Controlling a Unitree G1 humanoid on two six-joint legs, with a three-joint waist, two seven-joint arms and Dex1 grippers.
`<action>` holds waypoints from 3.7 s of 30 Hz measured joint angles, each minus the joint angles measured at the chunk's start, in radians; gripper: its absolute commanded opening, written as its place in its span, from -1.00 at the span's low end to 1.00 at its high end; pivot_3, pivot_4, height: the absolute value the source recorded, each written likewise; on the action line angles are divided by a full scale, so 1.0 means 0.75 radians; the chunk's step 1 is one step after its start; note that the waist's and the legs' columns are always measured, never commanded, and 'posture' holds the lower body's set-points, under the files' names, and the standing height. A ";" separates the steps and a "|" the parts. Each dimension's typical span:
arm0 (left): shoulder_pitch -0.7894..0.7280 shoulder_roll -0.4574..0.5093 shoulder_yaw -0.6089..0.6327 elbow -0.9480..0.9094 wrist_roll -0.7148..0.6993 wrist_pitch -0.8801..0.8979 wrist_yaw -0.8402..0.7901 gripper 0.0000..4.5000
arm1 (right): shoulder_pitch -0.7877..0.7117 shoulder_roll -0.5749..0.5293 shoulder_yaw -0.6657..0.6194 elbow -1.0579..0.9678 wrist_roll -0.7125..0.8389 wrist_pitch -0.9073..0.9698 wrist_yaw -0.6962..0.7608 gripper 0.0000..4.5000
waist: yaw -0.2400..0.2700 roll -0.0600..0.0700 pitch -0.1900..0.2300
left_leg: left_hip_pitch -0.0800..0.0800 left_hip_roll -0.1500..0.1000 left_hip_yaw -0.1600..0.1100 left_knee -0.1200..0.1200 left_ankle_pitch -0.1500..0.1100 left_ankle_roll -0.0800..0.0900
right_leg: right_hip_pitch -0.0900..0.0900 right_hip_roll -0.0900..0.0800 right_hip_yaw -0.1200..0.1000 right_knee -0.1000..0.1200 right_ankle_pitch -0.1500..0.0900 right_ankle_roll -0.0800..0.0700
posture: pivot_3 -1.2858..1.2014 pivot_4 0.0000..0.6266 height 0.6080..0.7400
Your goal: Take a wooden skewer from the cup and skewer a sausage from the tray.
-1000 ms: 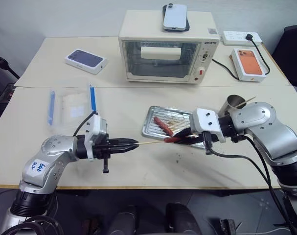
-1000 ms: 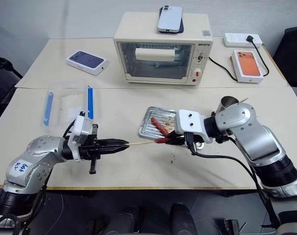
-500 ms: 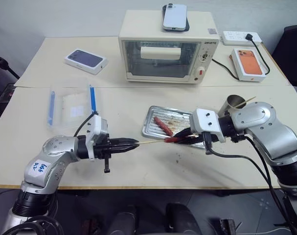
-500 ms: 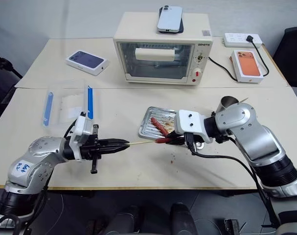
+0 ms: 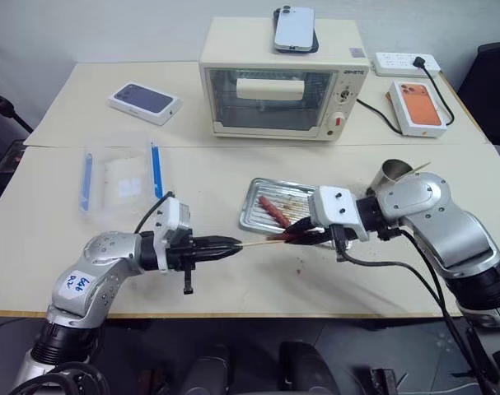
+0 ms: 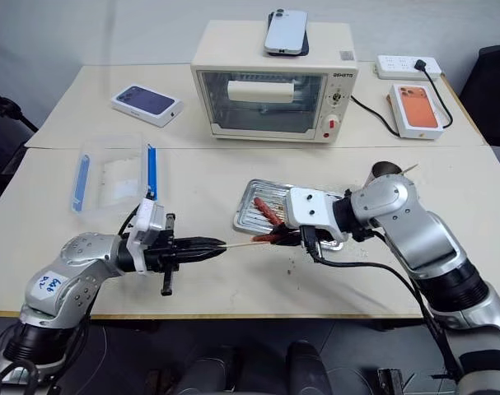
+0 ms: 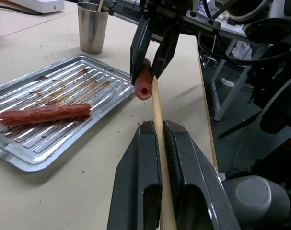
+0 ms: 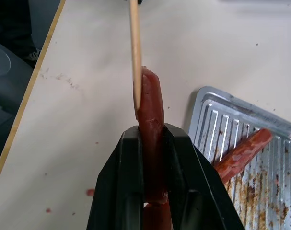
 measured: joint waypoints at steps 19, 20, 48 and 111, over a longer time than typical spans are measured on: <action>0.050 0.025 0.103 0.015 -0.005 -0.002 -0.007 -1.00 | 0.004 -0.019 0.000 0.061 -0.039 -0.031 0.020 -0.77 | -0.001 0.000 0.000 | 0.000 0.000 0.000 0.000 0.000 0.000 | 0.000 0.000 0.000 0.000 0.000 0.000 | 0.03 -0.52 1.00; 0.051 0.025 0.102 0.015 -0.004 -0.002 -0.010 -1.00 | 0.004 -0.019 0.000 0.062 -0.039 -0.031 0.020 -0.77 | -0.001 0.000 0.000 | 0.000 0.000 0.000 0.000 0.000 0.000 | 0.000 0.000 0.000 0.000 0.000 0.000 | 0.03 -0.52 1.00; 0.041 0.005 0.062 0.019 0.022 -0.001 -0.002 -1.00 | 0.005 -0.019 0.000 0.062 -0.039 -0.030 0.009 -0.77 | -0.001 0.000 0.000 | 0.000 0.000 0.000 0.000 0.000 0.000 | 0.000 0.000 0.000 0.000 0.000 0.000 | 0.03 -0.52 1.00; 0.052 -0.005 0.053 0.044 0.018 -0.002 -0.004 -1.00 | 0.024 -0.016 0.000 0.062 -0.043 -0.031 0.014 -0.77 | -0.001 0.000 0.000 | 0.000 0.000 0.000 0.000 0.000 0.000 | 0.000 0.000 0.000 0.001 0.000 0.000 | 0.03 -0.52 1.00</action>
